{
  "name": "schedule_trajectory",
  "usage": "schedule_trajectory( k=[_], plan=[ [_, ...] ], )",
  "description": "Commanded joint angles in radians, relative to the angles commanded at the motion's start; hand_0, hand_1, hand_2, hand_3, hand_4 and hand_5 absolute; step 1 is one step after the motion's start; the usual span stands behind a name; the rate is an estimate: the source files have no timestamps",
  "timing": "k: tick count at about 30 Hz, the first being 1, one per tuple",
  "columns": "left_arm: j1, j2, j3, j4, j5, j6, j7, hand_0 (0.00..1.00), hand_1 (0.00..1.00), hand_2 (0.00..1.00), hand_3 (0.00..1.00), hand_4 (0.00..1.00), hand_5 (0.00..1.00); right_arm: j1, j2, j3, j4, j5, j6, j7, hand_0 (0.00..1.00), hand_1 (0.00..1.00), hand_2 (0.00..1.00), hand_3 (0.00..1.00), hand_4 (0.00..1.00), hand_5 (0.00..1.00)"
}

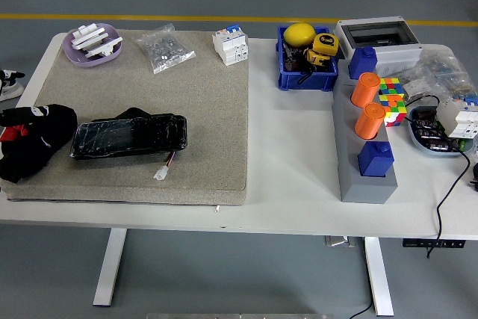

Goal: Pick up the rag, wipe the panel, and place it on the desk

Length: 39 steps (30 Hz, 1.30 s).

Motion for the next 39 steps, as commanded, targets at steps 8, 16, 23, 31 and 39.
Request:
schedule_trajectory(
  k=[8,16,23,31,39],
  plan=[
    [0.004,-0.046,-0.064,-0.049,-0.187,0.05,-0.076,0.763,0.839,0.816,0.781,0.998,0.475,-0.016,0.011,0.008,-0.001,0.0,0.011,-0.003,0.734,0.494,0.649,0.598,0.998,0.591],
    [0.007,-0.108,-0.084,-0.056,-0.239,0.052,-0.104,0.767,0.844,0.814,0.777,0.998,0.47,-0.05,0.032,0.032,-0.009,0.005,0.024,-0.003,0.735,0.494,0.649,0.598,0.998,0.591],
    [0.016,-0.163,-0.116,-0.058,-0.269,0.052,-0.113,0.776,0.843,0.812,0.772,0.998,0.468,-0.068,0.046,0.039,-0.015,0.008,0.035,-0.005,0.734,0.494,0.649,0.599,0.998,0.592],
    [0.029,-0.185,-0.127,-0.063,-0.32,0.049,-0.133,0.787,0.844,0.809,0.77,0.998,0.466,-0.072,0.052,0.046,-0.019,0.008,0.039,-0.008,0.735,0.494,0.65,0.597,0.998,0.592],
    [0.039,-0.195,-0.129,-0.059,-0.383,0.041,-0.203,0.794,0.843,0.808,0.767,0.998,0.467,-0.07,0.057,0.048,-0.019,0.006,0.04,-0.01,0.735,0.494,0.65,0.597,0.998,0.593]
  ],
)
